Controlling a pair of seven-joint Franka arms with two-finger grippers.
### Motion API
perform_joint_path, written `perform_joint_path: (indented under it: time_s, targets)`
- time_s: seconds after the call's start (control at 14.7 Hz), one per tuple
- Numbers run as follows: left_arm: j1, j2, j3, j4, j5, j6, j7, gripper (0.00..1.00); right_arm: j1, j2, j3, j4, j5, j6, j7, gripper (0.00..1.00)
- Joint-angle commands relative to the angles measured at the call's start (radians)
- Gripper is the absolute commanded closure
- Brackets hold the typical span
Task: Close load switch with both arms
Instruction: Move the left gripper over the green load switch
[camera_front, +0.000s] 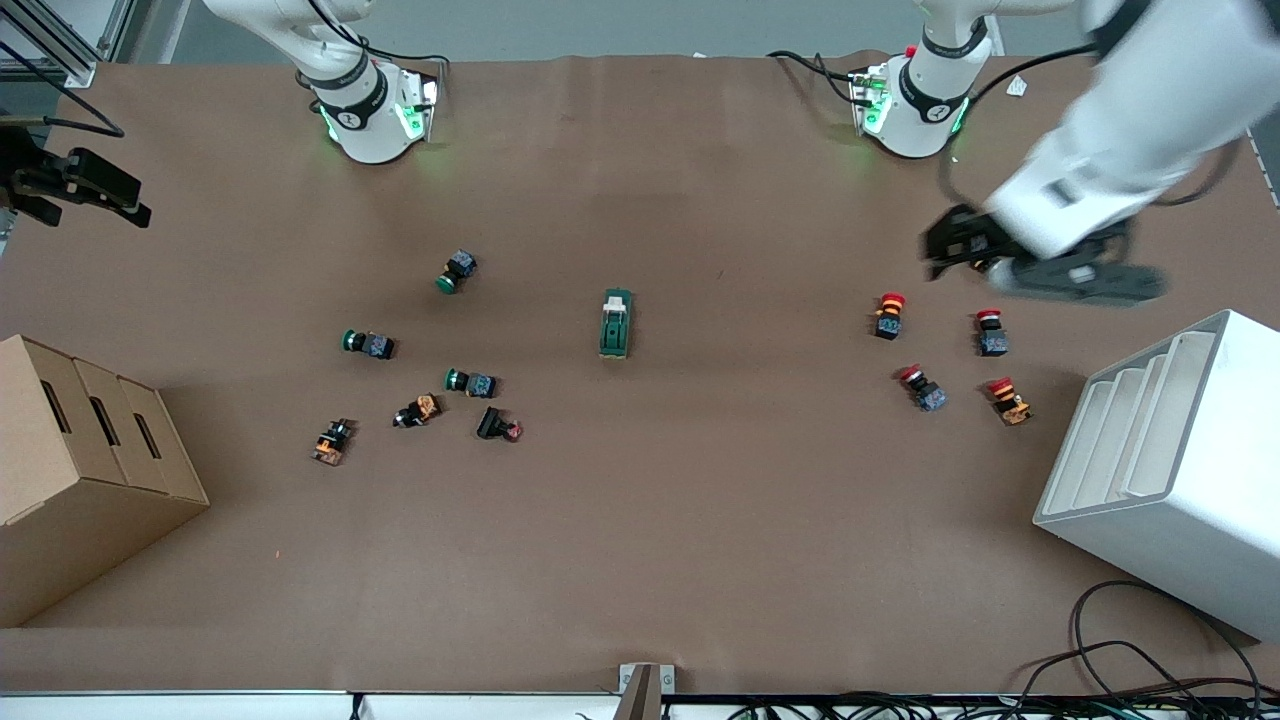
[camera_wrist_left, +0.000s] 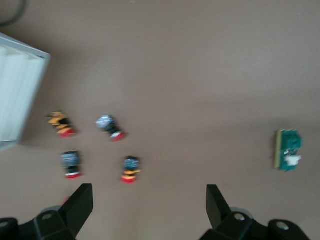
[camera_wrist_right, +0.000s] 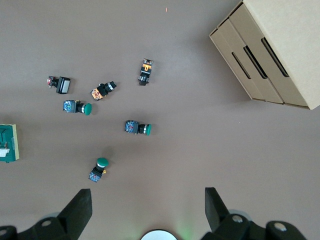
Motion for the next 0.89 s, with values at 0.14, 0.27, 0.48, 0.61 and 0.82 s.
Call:
perform_joint_path:
  time_s: [0.14, 0.27, 0.48, 0.61, 0.82]
  targets:
    - [-0.241, 0.159, -0.015, -0.022, 0.126, 0.203, -0.447, 0.00, -0.016, -0.029, 0.010, 0.000, 0.006, 0.006, 0.007, 0.00]
    - [-0.338, 0.222, -0.015, -0.022, 0.189, 0.251, -0.617, 0.00, -0.019, -0.029, 0.010, 0.005, -0.002, 0.001, 0.007, 0.00]
    - [-0.465, 0.305, -0.015, -0.025, 0.282, 0.329, -0.832, 0.00, -0.036, -0.029, -0.002, 0.002, -0.005, -0.003, 0.007, 0.00]
    - [-0.539, 0.362, -0.015, -0.027, 0.355, 0.395, -0.992, 0.01, -0.033, -0.029, 0.001, 0.003, -0.005, 0.004, 0.006, 0.00]
    - [-0.637, 0.449, -0.015, -0.036, 0.510, 0.501, -1.176, 0.03, -0.019, -0.024, 0.007, 0.000, -0.003, 0.006, 0.006, 0.00]
